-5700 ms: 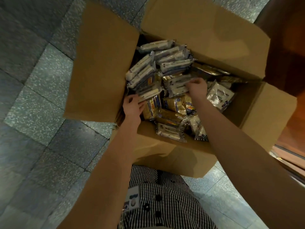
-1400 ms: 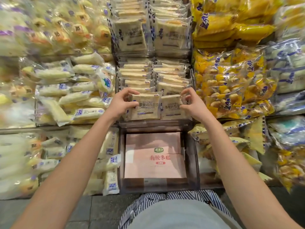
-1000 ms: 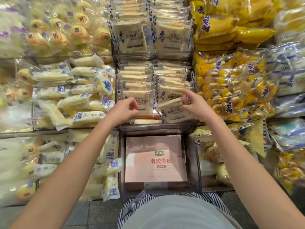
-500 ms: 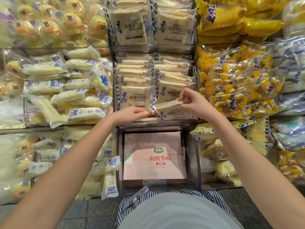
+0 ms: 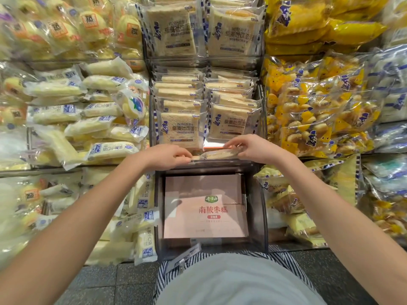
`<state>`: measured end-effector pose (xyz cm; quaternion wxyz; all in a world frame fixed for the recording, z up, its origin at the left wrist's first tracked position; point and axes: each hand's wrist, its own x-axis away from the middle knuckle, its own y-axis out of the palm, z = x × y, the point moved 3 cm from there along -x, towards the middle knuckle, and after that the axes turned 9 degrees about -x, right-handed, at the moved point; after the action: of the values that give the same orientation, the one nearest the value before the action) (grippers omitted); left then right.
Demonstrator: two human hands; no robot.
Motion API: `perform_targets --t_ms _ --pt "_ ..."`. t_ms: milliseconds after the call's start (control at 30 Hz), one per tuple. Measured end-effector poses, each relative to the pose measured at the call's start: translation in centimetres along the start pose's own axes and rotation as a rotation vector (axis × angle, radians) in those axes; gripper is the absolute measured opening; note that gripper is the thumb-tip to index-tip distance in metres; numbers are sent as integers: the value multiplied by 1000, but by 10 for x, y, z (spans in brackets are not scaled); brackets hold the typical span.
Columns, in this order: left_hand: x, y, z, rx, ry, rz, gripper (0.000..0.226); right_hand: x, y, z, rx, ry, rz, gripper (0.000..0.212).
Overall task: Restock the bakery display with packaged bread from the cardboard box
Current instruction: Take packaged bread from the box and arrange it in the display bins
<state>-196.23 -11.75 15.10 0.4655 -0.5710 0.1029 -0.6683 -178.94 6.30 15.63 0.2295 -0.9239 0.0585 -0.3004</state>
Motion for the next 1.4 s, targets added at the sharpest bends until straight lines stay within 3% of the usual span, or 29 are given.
perform_targets --t_ms 267,500,633,800,1100,1267,1400 --pt "-1 11 5 -79 -115 124 45 -11 13 -14 324 34 -94 28" --pt "3 25 16 -52 -233 277 47 1 3 6 331 67 54 10" --pt "6 31 26 -19 -231 372 42 -4 34 -3 390 84 17 41" --pt "20 28 39 68 -242 466 39 6 50 -14 271 59 88 54" --pt "37 22 64 184 -215 555 39 83 28 -12 -20 -26 381 38" --pt "44 22 112 170 -177 606 45 140 36 3 -226 -26 538 50" --pt "49 38 177 129 -126 650 46 189 42 41 -210 46 564 53"
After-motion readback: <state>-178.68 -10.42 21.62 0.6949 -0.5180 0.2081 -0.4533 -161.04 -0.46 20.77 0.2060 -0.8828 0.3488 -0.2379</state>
